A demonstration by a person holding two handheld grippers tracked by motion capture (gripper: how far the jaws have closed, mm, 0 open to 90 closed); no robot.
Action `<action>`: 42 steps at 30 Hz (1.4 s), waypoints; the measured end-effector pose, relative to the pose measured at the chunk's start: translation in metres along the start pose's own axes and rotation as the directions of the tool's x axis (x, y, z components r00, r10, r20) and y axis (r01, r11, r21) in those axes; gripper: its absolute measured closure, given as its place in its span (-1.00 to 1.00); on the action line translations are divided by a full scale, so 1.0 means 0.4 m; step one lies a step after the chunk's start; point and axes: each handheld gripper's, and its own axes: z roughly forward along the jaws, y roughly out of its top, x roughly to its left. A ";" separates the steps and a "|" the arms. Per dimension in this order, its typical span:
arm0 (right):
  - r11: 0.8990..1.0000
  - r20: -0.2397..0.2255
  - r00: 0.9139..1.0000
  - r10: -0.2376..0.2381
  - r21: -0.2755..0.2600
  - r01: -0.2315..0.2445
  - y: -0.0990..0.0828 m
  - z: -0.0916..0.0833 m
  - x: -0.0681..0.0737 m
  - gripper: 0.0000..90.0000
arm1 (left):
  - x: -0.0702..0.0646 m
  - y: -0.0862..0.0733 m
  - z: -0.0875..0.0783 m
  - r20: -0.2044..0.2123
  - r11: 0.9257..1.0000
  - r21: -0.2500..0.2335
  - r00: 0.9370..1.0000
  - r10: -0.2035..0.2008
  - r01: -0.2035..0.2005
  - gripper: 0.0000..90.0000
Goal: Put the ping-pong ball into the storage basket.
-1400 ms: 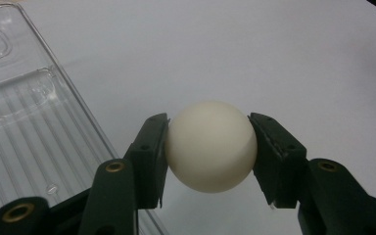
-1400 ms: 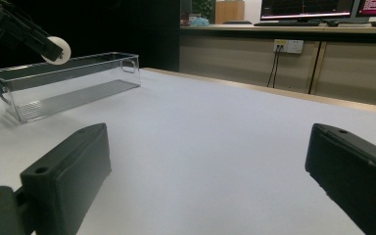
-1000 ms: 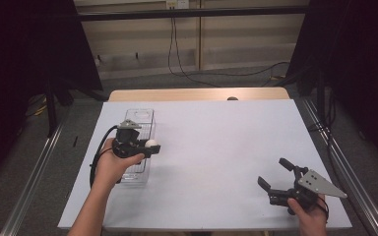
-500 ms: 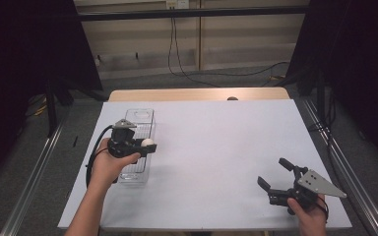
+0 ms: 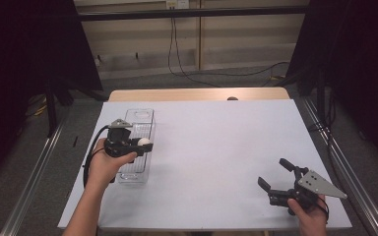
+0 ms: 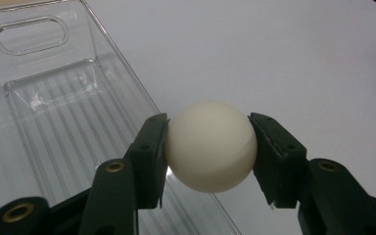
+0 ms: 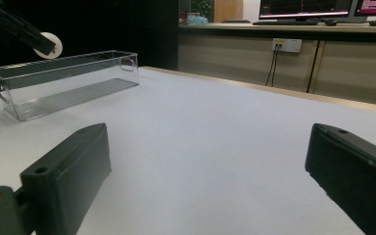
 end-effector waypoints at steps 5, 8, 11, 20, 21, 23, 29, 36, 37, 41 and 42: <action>1.000 0.013 1.000 0.005 -0.006 -0.005 0.001 0.001 0.001 -0.94 | 0.004 -0.002 -0.004 -0.021 1.000 0.017 1.000 0.008 -0.008 0.14; 1.000 0.005 1.000 0.002 -0.006 -0.002 0.001 0.000 0.000 -0.94 | 0.007 -0.004 -0.004 -0.022 1.000 0.014 1.000 0.009 -0.009 0.14; 1.000 0.010 1.000 0.006 -0.008 -0.006 0.003 0.000 0.002 -0.94 | 0.009 -0.005 -0.005 -0.019 1.000 0.017 1.000 0.007 -0.006 0.14; 1.000 0.007 1.000 -0.004 -0.006 0.004 0.004 -0.001 0.004 -0.94 | 0.017 -0.012 -0.009 -0.054 1.000 0.008 0.999 -0.002 0.002 0.14; 1.000 0.007 1.000 -0.005 -0.007 0.005 0.004 -0.001 0.004 -0.94 | 0.019 -0.012 -0.012 -0.049 1.000 0.022 0.999 0.000 0.001 0.14; 1.000 0.006 1.000 -0.004 -0.008 0.004 0.004 -0.001 0.004 -0.94 | 0.021 -0.014 -0.014 -0.048 1.000 0.030 0.999 0.005 -0.004 0.14; 1.000 0.006 1.000 -0.005 -0.005 0.005 0.004 0.000 0.005 -0.94 | 0.024 -0.016 -0.016 -0.067 1.000 0.014 0.998 0.007 -0.006 0.14; 1.000 0.010 1.000 -0.003 -0.005 0.003 0.002 0.001 0.002 -0.94 | 0.027 -0.020 -0.015 -0.072 1.000 0.017 0.997 -0.001 0.002 0.14; 1.000 0.015 1.000 0.002 -0.009 -0.002 0.002 0.002 0.002 -0.94 | 0.028 -0.020 -0.016 -0.072 1.000 0.026 0.997 0.010 -0.008 0.14; 1.000 0.007 1.000 0.000 -0.005 0.000 0.001 0.002 0.003 -0.94 | 0.030 -0.024 -0.017 -0.084 1.000 0.022 0.996 0.007 -0.005 0.14; 1.000 0.007 1.000 -0.002 -0.003 0.002 0.002 0.002 0.003 -0.94 | 0.030 -0.025 -0.017 -0.086 1.000 0.017 0.996 0.002 -0.001 0.14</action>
